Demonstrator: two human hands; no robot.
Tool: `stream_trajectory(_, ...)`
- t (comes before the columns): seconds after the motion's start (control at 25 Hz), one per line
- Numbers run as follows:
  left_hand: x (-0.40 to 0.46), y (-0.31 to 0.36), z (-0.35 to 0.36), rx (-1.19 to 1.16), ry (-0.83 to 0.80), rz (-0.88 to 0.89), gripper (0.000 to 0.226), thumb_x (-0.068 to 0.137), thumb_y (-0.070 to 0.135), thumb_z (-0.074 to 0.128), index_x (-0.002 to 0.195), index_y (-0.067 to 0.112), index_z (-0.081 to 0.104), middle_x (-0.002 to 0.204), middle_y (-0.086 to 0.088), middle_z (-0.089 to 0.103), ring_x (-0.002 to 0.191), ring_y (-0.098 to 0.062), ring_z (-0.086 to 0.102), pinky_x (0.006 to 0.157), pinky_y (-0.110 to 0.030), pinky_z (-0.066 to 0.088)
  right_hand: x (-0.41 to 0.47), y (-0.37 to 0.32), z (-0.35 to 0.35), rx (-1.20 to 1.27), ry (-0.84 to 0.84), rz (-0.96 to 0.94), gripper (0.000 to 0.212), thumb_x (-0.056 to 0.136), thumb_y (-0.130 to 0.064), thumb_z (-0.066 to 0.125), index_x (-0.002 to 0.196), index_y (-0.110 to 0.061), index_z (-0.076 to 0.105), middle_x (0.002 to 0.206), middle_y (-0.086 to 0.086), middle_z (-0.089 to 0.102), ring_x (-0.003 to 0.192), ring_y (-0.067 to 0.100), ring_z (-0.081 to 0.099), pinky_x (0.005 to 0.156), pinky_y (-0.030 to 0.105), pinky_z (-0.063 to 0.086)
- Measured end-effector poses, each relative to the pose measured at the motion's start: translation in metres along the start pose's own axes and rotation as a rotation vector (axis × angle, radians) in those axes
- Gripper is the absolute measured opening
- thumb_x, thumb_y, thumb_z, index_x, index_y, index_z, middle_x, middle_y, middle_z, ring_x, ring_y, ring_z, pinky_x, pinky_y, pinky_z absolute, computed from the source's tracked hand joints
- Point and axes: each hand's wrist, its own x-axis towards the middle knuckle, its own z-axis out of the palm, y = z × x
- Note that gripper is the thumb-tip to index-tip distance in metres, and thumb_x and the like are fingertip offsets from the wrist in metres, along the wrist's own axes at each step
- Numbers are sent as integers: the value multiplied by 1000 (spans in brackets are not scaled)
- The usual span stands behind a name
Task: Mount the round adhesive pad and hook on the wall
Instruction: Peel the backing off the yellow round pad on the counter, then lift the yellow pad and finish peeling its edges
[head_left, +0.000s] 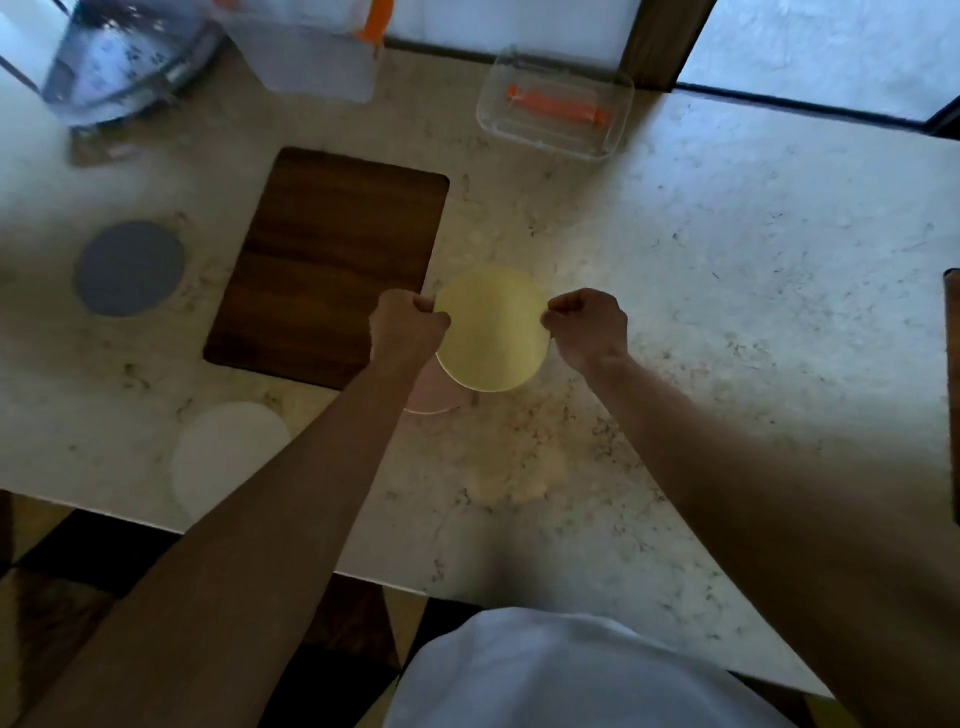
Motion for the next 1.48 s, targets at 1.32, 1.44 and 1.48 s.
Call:
stream_trajectory(1.32,28,-87,-41,224,-11,43,13,80,11,63,89,11,73,82,-7,69,78,-25,61,70,-29,44,-16,-24,92,-265,-32,27,14,83,-18,55,83,-16,70,82,3,68,73,20,62,58,23,43)
stream_trajectory(1.44,28,-86,-41,247,16,18,13,79,11,62,70,21,61,73,-6,62,68,-23,55,64,-30,41,-19,-23,90,-326,-27,50,20,85,-23,56,87,-11,72,84,10,71,79,28,67,64,29,47)
stream_trajectory(1.48,28,-86,-41,247,19,9,14,79,11,63,69,19,61,72,-7,63,66,-23,55,63,-30,42,-19,-22,91,-330,-34,53,20,85,-23,56,86,-10,72,84,11,71,78,29,67,63,29,47)
